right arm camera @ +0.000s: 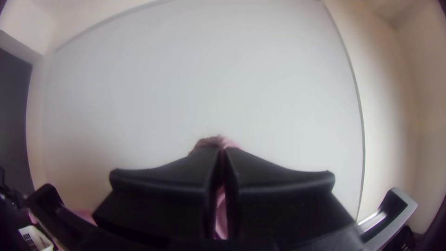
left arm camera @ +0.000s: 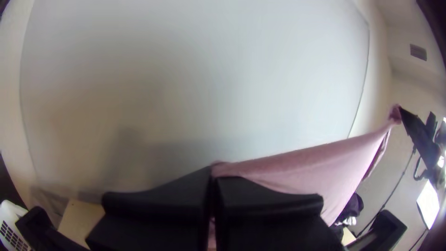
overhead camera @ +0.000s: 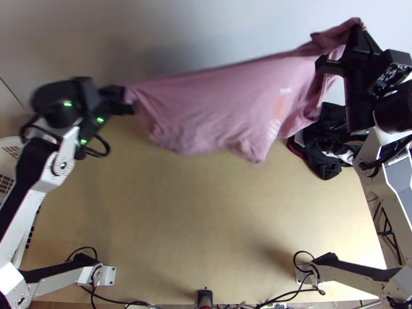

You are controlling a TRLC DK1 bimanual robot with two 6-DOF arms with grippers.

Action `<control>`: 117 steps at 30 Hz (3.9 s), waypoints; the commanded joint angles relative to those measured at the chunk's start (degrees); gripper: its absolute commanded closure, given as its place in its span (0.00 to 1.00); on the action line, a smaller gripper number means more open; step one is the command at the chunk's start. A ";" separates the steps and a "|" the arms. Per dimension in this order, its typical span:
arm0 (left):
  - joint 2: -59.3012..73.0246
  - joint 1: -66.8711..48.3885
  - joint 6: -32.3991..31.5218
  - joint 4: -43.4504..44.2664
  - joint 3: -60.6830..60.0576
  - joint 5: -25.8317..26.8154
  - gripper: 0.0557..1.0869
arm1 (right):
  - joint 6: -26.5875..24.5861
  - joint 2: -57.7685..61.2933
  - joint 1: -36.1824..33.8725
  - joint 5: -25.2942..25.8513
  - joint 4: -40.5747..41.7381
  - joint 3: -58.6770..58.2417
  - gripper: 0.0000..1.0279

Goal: Fold the t-shirt

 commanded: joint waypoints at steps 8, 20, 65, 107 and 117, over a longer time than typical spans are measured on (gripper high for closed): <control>-2.54 9.34 -0.03 10.82 -1.16 -0.57 0.96 | -0.92 5.70 1.11 1.54 1.31 5.39 0.97; -15.20 8.20 0.05 10.29 -4.06 0.31 0.96 | -0.65 -8.71 4.02 1.98 -8.27 1.61 0.97; -49.12 -0.33 -12.51 -17.22 -23.04 17.28 0.96 | 11.30 -37.19 3.75 -15.86 -49.93 -7.53 0.97; 34.46 14.09 -2.49 43.34 -15.22 10.16 0.96 | 0.75 35.15 -6.27 -19.38 11.95 -7.70 0.97; 43.69 16.37 -0.30 43.52 -7.49 7.43 0.96 | 0.84 39.98 -6.80 -18.50 11.42 -2.52 0.97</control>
